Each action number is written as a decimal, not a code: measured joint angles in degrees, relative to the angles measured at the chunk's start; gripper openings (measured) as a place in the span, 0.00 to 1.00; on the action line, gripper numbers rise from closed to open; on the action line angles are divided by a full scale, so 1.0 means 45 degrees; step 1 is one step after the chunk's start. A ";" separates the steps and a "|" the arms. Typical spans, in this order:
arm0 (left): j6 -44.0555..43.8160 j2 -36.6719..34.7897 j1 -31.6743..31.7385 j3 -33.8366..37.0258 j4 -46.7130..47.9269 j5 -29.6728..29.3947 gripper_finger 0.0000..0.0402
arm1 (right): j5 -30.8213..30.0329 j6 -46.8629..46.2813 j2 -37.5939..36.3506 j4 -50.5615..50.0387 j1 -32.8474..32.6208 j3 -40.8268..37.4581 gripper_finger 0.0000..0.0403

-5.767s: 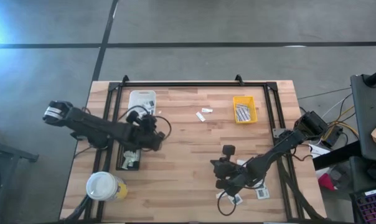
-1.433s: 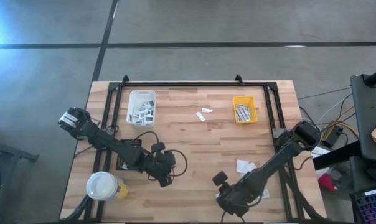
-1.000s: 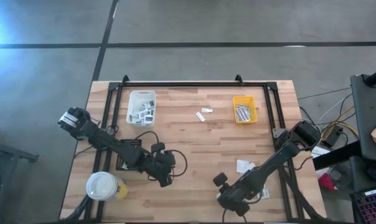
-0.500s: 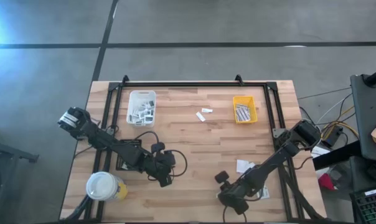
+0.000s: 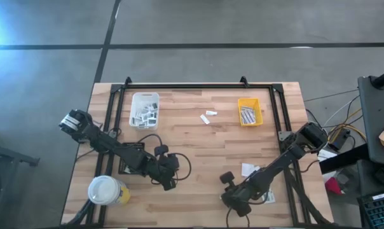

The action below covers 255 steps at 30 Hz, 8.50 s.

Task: Pick & Place First Aid Supplies
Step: Put the green bandage pack into the black bin, then put the blue bandage pack into the yellow bin

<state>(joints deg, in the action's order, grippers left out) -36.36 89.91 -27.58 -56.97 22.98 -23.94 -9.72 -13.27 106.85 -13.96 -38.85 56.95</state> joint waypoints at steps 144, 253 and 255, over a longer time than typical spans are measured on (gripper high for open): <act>0.3755 0.0425 -0.0098 -0.0114 -0.3921 -0.1497 0.00 | -0.2138 0.0714 -0.3609 0.9552 0.2241 -0.4189 0.26; 0.0406 -0.1788 -0.0382 0.0399 -0.1917 -0.1049 0.23 | -0.1092 -0.8292 -0.4405 -0.3742 -0.1978 -0.1734 0.13; 0.0800 -0.1286 -0.0367 0.0368 -0.2264 -0.1044 0.23 | -0.1119 -0.8944 -0.4405 -0.4227 -0.2329 -0.1734 0.13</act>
<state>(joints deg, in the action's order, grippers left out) -32.76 84.12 -29.23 -55.31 12.80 -28.64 -14.75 -53.52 87.02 -32.98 -49.33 49.15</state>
